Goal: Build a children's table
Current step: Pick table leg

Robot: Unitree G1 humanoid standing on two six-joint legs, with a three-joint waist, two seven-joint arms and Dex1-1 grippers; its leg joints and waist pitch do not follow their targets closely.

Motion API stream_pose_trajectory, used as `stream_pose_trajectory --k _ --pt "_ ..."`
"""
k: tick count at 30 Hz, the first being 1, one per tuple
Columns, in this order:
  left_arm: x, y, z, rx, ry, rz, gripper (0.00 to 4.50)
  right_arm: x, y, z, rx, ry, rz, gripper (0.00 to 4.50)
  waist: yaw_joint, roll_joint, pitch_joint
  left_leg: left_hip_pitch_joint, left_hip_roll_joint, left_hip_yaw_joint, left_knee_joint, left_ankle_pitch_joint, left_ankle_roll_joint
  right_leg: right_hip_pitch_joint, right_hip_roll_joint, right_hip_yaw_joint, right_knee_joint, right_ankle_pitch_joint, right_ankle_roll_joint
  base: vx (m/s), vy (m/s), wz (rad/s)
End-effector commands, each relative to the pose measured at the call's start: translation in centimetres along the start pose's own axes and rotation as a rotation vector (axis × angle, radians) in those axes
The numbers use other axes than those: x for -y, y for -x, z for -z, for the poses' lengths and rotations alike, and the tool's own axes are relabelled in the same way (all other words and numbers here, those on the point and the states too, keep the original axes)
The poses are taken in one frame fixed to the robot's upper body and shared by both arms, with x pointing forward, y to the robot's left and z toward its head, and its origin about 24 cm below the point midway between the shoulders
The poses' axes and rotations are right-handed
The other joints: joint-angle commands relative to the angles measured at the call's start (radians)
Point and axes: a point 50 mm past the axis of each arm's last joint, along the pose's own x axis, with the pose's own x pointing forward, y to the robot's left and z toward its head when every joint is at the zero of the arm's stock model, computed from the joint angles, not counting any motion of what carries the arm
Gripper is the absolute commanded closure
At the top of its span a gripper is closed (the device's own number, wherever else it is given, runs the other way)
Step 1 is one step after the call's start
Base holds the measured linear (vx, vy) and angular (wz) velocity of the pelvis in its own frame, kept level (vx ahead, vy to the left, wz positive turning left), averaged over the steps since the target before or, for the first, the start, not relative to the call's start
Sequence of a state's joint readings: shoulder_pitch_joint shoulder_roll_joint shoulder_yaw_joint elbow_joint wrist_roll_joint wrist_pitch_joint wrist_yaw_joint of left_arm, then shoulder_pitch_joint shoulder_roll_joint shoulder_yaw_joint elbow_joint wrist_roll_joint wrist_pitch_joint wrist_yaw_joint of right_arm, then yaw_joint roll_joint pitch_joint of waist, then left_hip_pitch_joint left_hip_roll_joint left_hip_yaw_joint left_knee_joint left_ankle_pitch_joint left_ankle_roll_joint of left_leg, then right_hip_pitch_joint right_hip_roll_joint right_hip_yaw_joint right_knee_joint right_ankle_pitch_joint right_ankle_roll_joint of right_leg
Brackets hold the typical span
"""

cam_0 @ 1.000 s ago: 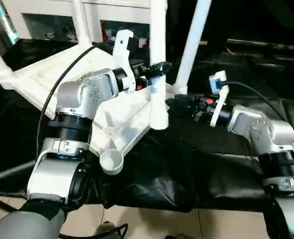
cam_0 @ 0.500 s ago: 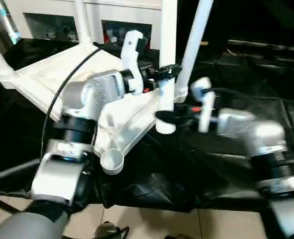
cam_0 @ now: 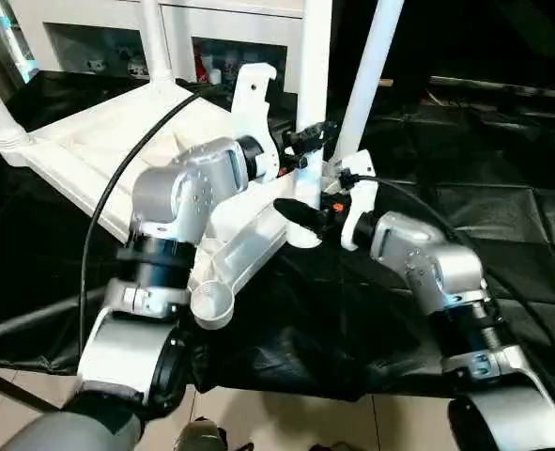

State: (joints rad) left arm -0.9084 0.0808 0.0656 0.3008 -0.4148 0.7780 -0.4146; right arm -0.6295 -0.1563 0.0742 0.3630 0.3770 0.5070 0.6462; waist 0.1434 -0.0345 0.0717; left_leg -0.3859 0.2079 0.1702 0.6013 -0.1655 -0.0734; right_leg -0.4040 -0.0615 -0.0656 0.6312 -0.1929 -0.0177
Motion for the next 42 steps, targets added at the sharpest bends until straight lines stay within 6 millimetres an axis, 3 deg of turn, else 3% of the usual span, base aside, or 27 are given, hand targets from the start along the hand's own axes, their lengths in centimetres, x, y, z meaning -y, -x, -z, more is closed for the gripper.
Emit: stream_pose_trajectory --k 1,4,8,10,12,15,17,18,22,28,37,38,42 --pt "0.2 0.3 -0.8 0.023 -0.041 0.008 2.26 -0.3 0.4 -0.1 0.010 0.018 -0.040 2.43 -0.001 -0.009 -0.086 0.016 0.019 -0.001 -0.062 -0.074 -0.001 0.064 -0.078 0.047 -0.061 -0.042 -0.186 0.000 0.000 0.00" --pt "0.1 0.6 -0.9 0.030 -0.038 0.030 1.89 -0.4 0.8 -0.1 0.006 0.028 -0.089 2.44 -0.001 -0.008 -0.087 0.016 0.018 0.000 -0.061 -0.068 0.006 0.064 -0.076 0.046 -0.059 -0.023 -0.186 0.000 0.000 0.00" --pt "0.9 1.5 -1.4 0.074 0.038 0.224 1.49 -1.3 2.1 0.1 -0.004 0.057 -0.257 2.48 0.002 -0.010 -0.087 0.014 0.017 0.000 -0.059 -0.063 0.020 0.066 -0.077 0.046 -0.058 -0.009 -0.198 0.000 0.000 0.00" --pt "1.3 1.9 -1.4 0.067 0.066 0.318 1.48 -1.7 2.6 0.0 -0.009 0.066 -0.332 2.49 0.002 -0.016 -0.085 0.015 0.017 0.002 -0.059 -0.076 0.026 0.066 -0.077 0.045 -0.059 -0.039 -0.203 0.000 0.000 0.00" --pt "1.9 2.7 -1.0 0.038 0.124 0.500 1.48 -2.4 3.5 0.0 -0.025 0.067 -0.467 2.49 0.003 -0.014 -0.083 0.016 0.018 0.002 -0.059 -0.089 0.028 0.064 -0.078 0.045 -0.062 -0.072 -0.204 0.000 0.000 0.00" --pt "2.4 3.4 -0.1 -0.019 0.146 0.642 1.48 -2.6 3.9 -0.2 -0.021 0.064 -0.529 2.50 0.001 -0.011 -0.081 0.017 0.018 0.002 -0.061 -0.106 0.029 0.059 -0.076 0.045 -0.068 -0.111 -0.200 0.000 0.000 0.00" --pt "2.6 3.5 0.0 -0.026 0.152 0.674 1.48 -2.5 4.0 -0.3 -0.019 0.065 -0.537 2.50 0.001 -0.011 -0.083 0.018 0.021 0.001 -0.062 -0.106 0.022 0.059 -0.077 0.045 -0.065 -0.111 -0.202 0.000 0.000 0.00" --pt "3.3 4.1 0.2 -0.035 0.183 0.772 1.48 -2.5 4.1 -0.5 -0.001 0.056 -0.544 2.50 0.001 -0.010 -0.083 0.018 0.021 0.000 -0.062 -0.105 0.018 0.059 -0.077 0.045 -0.064 -0.106 -0.204 0.000 0.000 0.00" --pt "4.1 4.6 0.2 -0.007 0.221 0.880 1.84 -2.5 4.3 -0.9 0.017 0.043 -0.565 2.51 0.000 -0.007 -0.084 0.017 0.020 0.001 -0.061 -0.103 0.019 0.061 -0.076 0.045 -0.062 -0.079 -0.216 0.000 0.000 0.00" --pt "3.8 4.5 -0.2 0.029 0.255 0.903 2.31 -2.7 4.7 -0.7 0.004 0.033 -0.600 2.51 0.002 -0.009 -0.083 0.018 0.021 0.000 -0.063 -0.114 0.011 0.061 -0.076 0.045 -0.066 -0.112 -0.200 0.000 0.000 0.00" --pt "3.8 4.4 -0.4 0.052 0.240 0.878 2.40 -2.7 4.6 -0.7 0.001 0.042 -0.595 2.51 0.002 -0.009 -0.085 0.018 0.020 0.000 -0.061 -0.097 0.010 0.062 -0.076 0.045 -0.063 -0.085 -0.202 0.000 0.000 0.00" --pt "3.8 4.3 -0.5 0.057 0.233 0.866 2.41 -2.7 4.5 -0.7 -0.001 0.037 -0.589 1.81 0.002 -0.009 -0.085 0.017 0.020 0.000 -0.061 -0.099 0.010 0.062 -0.076 0.045 -0.064 -0.088 -0.201 0.000 0.000 0.00" --pt "3.5 4.0 -0.6 0.073 0.186 0.793 2.44 -2.2 4.0 -0.8 0.018 0.050 -0.498 1.55 0.002 -0.009 -0.085 0.017 0.020 -0.001 -0.061 -0.102 0.005 0.062 -0.076 0.044 -0.065 -0.093 -0.200 0.000 0.000 0.00"
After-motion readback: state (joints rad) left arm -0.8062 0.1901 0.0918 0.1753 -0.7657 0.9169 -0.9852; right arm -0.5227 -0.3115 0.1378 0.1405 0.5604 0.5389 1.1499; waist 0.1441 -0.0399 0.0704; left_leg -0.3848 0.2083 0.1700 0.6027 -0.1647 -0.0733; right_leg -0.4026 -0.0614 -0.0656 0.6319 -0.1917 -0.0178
